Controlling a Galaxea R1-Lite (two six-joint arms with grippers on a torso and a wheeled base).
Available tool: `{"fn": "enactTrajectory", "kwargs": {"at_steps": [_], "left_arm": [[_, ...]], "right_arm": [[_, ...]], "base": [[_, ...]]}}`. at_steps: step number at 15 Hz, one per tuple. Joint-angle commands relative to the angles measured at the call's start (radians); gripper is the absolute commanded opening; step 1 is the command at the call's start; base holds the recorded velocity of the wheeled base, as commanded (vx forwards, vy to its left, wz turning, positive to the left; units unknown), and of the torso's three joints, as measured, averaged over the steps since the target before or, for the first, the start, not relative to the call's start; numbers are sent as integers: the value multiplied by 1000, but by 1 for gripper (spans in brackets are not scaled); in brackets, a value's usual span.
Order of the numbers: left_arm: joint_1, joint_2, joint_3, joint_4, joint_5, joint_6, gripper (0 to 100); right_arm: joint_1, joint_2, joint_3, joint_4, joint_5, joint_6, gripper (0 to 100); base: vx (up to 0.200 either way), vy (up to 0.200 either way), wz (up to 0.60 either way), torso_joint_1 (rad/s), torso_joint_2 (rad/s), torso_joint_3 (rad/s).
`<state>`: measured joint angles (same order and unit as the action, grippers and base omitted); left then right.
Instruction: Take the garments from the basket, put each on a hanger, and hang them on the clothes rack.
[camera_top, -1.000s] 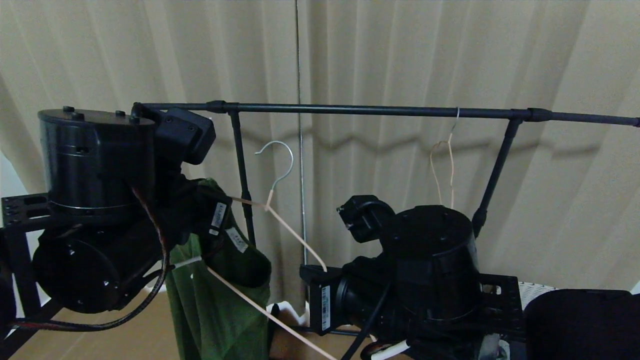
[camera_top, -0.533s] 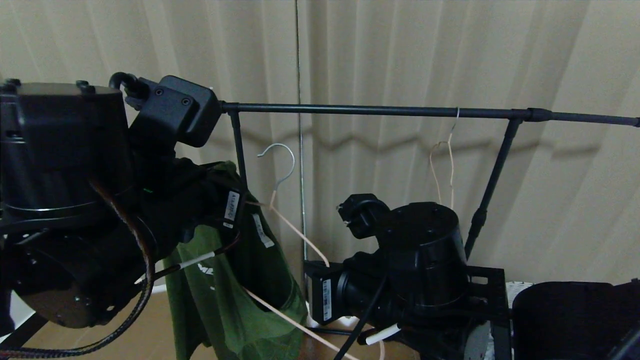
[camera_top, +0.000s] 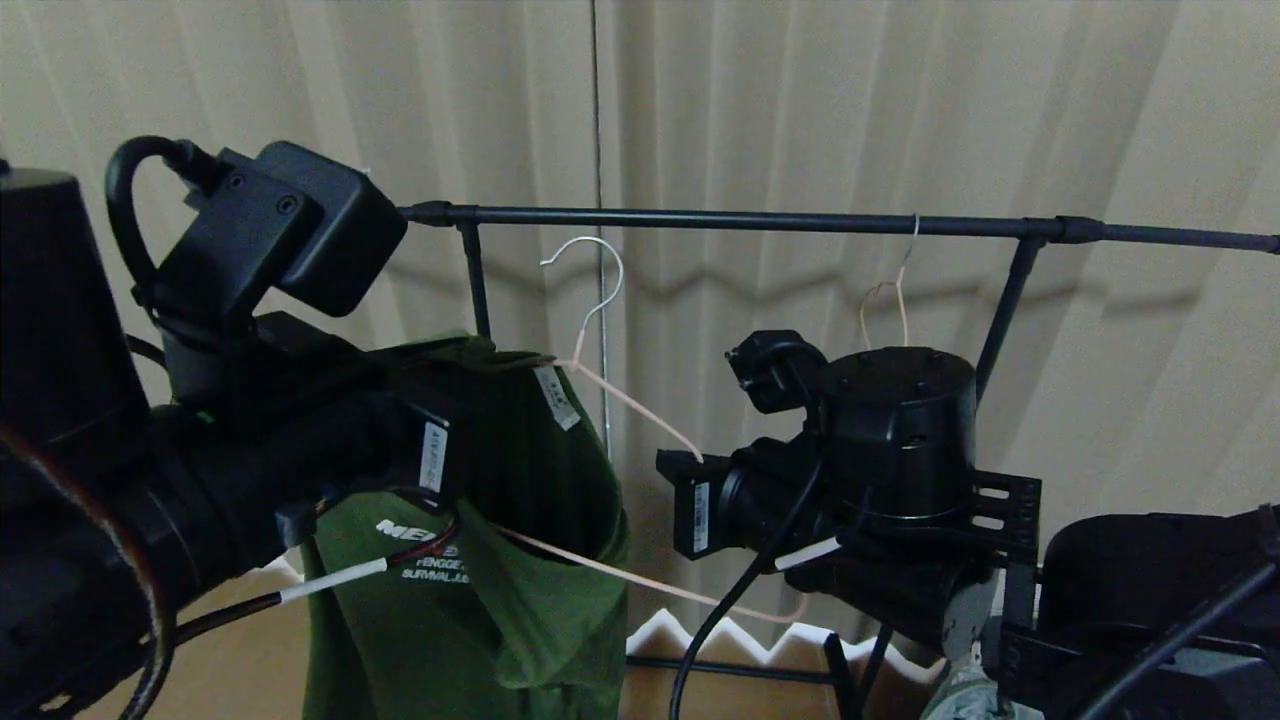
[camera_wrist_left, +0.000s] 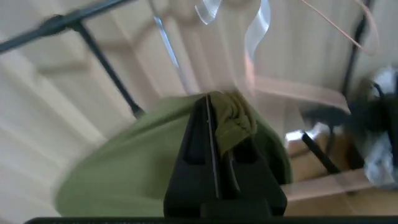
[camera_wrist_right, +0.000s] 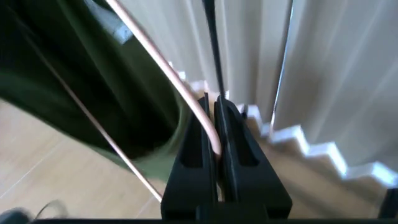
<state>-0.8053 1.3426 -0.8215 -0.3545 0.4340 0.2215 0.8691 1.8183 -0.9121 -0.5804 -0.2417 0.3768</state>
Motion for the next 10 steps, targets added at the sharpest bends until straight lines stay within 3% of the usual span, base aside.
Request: {"fn": "enactTrajectory", "kwargs": {"at_steps": [1,2,4,8,9,10], "left_arm": [[0,-26,30,-4,-17,1,0],[0,-42,67,-4,-93,2,0],[5,-60,104,-4,-161,2,0],[9,-59,131,-4,-166,2,0],[9,-59,133,-4,-166,2,100],[9,-59,133,-4,-166,1,100]], "right_arm": [[-7,-10,9,-10,-1,-7,0],[-12,-10,10,-32,-1,-24,0],[-21,-10,12,-36,-1,-30,0],[-21,-19,55,-118,-2,-82,0],[-21,-19,75,-147,-2,-102,0],[-21,-22,105,-199,-2,-130,0]], "base": [[0,0,0,0,0,0],[0,0,0,0,0,0],[0,0,0,0,0,0],[0,0,0,0,0,0],[0,0,0,0,0,0],[0,0,0,0,0,0]]}}
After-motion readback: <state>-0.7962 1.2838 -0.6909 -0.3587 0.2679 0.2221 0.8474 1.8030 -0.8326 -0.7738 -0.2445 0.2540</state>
